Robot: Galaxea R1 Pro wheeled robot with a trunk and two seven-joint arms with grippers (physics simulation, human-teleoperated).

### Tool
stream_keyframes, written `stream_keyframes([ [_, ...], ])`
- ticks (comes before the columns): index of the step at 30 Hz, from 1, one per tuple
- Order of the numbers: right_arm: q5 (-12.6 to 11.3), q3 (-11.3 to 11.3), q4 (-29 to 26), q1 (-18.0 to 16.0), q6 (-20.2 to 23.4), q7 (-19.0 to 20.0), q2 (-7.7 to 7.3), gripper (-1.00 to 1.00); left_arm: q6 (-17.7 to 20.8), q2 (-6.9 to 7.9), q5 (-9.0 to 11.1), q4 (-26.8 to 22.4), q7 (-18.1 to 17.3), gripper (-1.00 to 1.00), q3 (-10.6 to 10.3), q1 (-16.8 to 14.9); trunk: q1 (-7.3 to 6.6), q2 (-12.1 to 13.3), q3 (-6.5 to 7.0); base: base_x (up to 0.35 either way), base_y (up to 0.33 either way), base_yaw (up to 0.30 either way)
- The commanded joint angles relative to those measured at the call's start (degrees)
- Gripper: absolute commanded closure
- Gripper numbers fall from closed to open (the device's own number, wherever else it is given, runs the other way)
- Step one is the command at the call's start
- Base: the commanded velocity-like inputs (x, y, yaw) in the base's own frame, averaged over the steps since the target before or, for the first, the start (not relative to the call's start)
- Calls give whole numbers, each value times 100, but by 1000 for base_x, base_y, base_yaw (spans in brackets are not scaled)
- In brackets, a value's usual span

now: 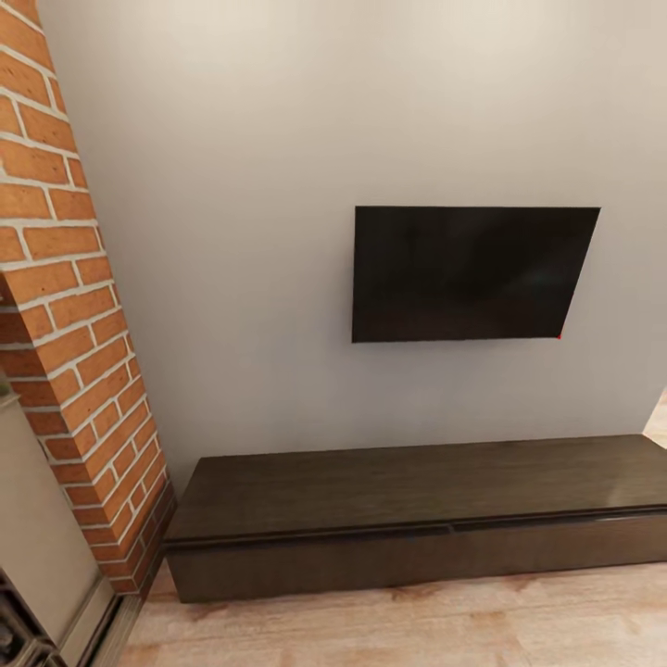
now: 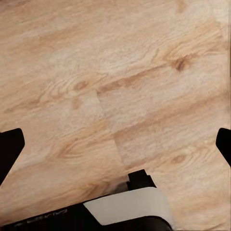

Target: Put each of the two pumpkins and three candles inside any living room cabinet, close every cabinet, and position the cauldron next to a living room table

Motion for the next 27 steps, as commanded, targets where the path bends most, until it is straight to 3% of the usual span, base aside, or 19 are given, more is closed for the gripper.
stream_keyframes([
  [1,-13,-26,33,-1,28,-11,-6,-100,-16,1,46,0,21,-100,-51,17,-22,37,12,0,0,0],
  [9,0,-24,375,-1,26,-11,-245,-100,-22,40,59,2,21,-100,-51,365,-198,358,155,0,0,0],
  [22,12,-13,746,-1,28,-11,-385,-100,-8,69,71,6,29,-100,-40,869,-484,879,389,0,0,0],
  [27,12,2,1261,2,35,-11,-385,-100,23,78,74,10,46,-100,-34,999,-593,1080,478,0,0,0],
])
